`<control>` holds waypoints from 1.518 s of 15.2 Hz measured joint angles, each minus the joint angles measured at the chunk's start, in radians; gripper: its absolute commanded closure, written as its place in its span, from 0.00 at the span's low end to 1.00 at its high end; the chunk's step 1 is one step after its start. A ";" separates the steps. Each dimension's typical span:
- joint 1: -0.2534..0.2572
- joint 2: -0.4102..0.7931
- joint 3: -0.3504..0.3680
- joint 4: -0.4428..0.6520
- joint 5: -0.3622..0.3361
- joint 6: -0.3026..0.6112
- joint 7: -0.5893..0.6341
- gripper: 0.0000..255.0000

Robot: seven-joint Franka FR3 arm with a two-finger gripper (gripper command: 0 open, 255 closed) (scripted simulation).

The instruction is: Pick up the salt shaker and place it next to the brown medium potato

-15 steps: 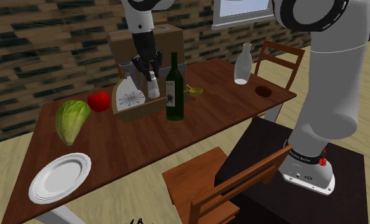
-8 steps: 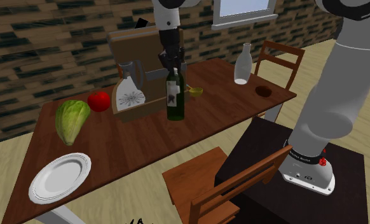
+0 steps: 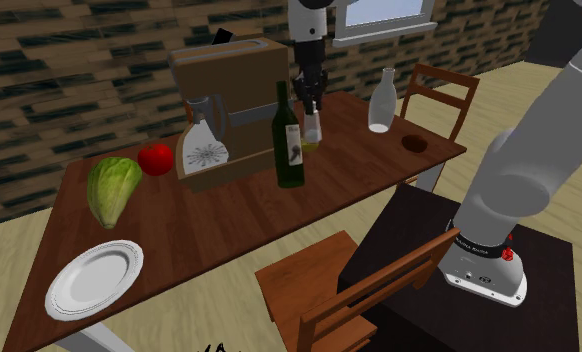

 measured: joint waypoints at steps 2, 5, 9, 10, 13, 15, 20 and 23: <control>-0.017 -0.045 -0.025 -0.040 -0.008 -0.008 -0.040 1.00; -0.042 -0.116 -0.064 -0.116 -0.024 -0.007 -0.100 1.00; -0.077 -0.196 -0.121 -0.195 -0.057 -0.014 -0.182 1.00; -0.086 -0.215 -0.135 -0.215 -0.066 -0.014 -0.202 1.00; -0.114 -0.267 -0.179 -0.249 -0.098 -0.033 -0.262 1.00; -0.132 -0.304 -0.207 -0.273 -0.120 -0.046 -0.300 1.00; -0.185 -0.369 -0.294 -0.315 -0.190 -0.067 -0.412 1.00; -0.216 -0.388 -0.349 -0.320 -0.234 -0.076 -0.481 1.00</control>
